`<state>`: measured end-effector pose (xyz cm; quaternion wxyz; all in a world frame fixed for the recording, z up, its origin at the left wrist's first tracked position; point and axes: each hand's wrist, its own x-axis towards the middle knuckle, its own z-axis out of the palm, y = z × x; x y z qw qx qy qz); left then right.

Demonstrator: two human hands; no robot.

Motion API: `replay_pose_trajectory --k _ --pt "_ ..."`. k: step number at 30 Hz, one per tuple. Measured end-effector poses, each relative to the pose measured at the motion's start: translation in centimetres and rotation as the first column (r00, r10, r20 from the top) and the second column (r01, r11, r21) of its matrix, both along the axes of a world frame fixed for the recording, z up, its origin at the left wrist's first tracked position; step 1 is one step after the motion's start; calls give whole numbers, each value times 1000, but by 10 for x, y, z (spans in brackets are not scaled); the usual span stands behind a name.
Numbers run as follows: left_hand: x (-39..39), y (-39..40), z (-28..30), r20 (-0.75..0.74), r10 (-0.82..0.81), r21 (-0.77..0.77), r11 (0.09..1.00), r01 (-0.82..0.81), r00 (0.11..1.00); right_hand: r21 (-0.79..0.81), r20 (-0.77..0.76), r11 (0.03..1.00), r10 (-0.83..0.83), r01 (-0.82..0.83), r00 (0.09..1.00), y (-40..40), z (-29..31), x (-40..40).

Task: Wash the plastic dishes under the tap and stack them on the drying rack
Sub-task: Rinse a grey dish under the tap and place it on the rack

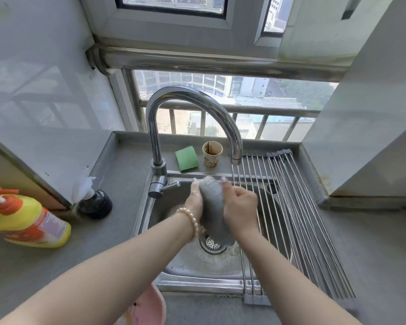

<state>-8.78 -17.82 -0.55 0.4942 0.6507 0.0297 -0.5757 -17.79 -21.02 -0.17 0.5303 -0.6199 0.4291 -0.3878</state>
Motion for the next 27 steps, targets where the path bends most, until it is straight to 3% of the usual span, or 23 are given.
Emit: replay_pose_trajectory --k 1,2,3,5,7,9,10,13,15,16,18,20,22,25,27 --pt "4 -2 6 -192 4 0 1000 -4 981 -304 -96 948 68 -94 993 8 -5 -2" --pt "13 -1 12 -297 -49 -62 998 32 954 -579 -213 792 85 -196 973 13 -10 -6" --pt "21 0 16 -333 -119 -154 986 70 936 -769 -294 577 62 -275 954 15 -18 -10" --pt "39 4 14 -263 -243 -274 947 169 934 -903 -350 249 49 -351 935 15 -26 -20" --pt "50 11 8 -87 -340 -201 927 318 936 -884 -436 119 141 -452 889 15 -30 -36" --pt "57 18 -5 115 -367 -167 909 382 923 -796 -560 126 219 -592 799 12 -39 -52" --pt "59 22 -12 189 -350 -172 908 382 917 -707 -658 179 190 -685 729 10 -39 -58" --pt "54 34 -20 315 -337 -202 890 410 887 -260 -948 435 53 -862 313 -5 -26 -64" --pt "42 37 -19 336 -335 -272 860 431 880 -54 -980 585 124 -810 155 -12 -23 -54" --pt "34 36 -16 308 -320 -309 857 412 896 -35 -979 642 131 -766 154 -11 -25 -44" --pt "22 32 -11 201 -287 -386 856 345 937 -65 -949 724 168 -687 267 -6 -27 -20" --pt "19 29 -11 125 -285 -451 837 310 950 -62 -854 743 306 -666 421 1 -23 2" --pt "22 31 -13 95 -271 -459 842 284 958 -16 -714 720 478 -694 512 7 -18 13" --pt "26 34 -23 76 -161 -453 874 178 984 95 -549 628 680 -772 486 10 -6 11" --pt "27 33 -30 93 -61 -479 872 98 994 161 -560 510 752 -845 348 13 -1 1"
